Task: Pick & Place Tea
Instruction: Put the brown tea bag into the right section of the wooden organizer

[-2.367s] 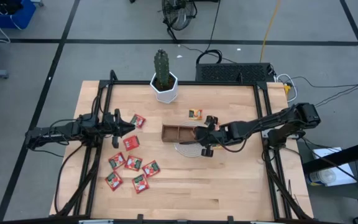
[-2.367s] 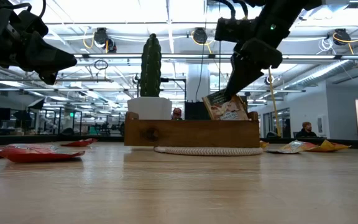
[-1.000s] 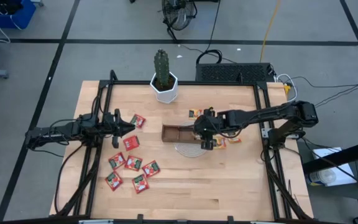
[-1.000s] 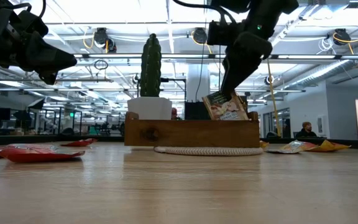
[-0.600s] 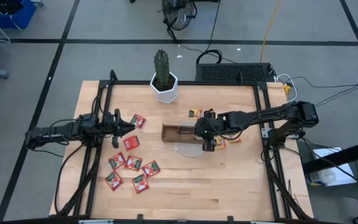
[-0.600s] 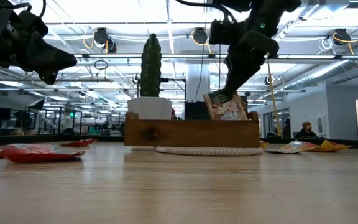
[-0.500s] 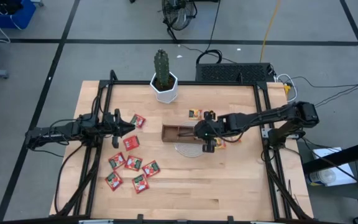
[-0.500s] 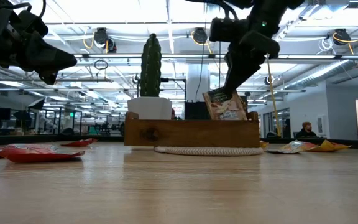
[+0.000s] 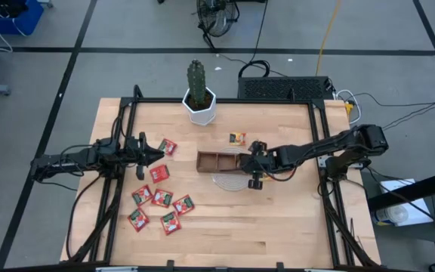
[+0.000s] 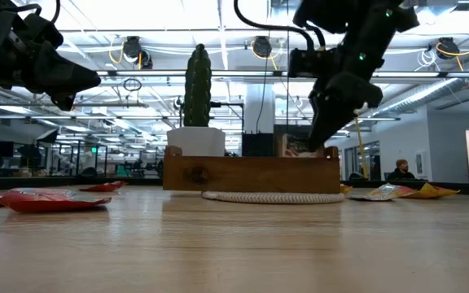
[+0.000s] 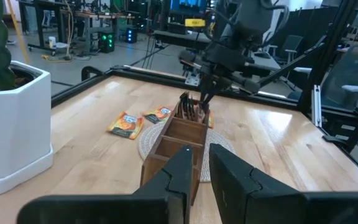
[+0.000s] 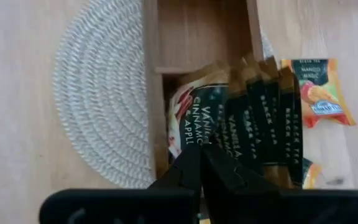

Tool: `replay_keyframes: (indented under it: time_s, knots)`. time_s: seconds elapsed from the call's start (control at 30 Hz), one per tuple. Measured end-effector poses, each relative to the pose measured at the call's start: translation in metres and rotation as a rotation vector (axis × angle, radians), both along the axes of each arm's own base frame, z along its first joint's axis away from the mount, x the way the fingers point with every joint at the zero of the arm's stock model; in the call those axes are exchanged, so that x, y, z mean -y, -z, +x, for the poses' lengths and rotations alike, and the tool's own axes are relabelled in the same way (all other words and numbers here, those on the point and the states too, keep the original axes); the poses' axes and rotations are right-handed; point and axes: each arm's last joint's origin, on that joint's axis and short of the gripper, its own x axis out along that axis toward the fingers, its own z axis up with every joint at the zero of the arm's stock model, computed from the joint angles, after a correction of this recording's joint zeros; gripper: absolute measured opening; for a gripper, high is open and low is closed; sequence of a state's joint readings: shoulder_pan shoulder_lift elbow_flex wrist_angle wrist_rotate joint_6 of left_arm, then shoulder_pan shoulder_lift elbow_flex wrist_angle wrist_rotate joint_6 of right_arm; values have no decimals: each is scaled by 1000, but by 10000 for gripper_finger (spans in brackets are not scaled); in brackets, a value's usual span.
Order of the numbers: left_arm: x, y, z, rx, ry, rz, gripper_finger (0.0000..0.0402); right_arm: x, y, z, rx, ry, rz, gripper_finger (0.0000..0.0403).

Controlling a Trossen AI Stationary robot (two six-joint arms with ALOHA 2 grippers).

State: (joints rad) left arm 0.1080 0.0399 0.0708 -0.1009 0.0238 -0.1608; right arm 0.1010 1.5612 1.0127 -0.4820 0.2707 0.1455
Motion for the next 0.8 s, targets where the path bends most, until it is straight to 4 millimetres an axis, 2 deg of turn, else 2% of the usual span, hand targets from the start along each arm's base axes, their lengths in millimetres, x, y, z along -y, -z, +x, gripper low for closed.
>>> replay_keyframes:
  time_s: [0.43,0.53,0.8]
  knots:
    - [0,0,0,0,0,0,58,0,1,-1,-2,13,-36,5]
    - [0,0,0,0,0,0,58,0,1,-1,-2,13,-35,24]
    - [0,0,0,0,0,0,58,0,0,-1,10,22,-29,105]
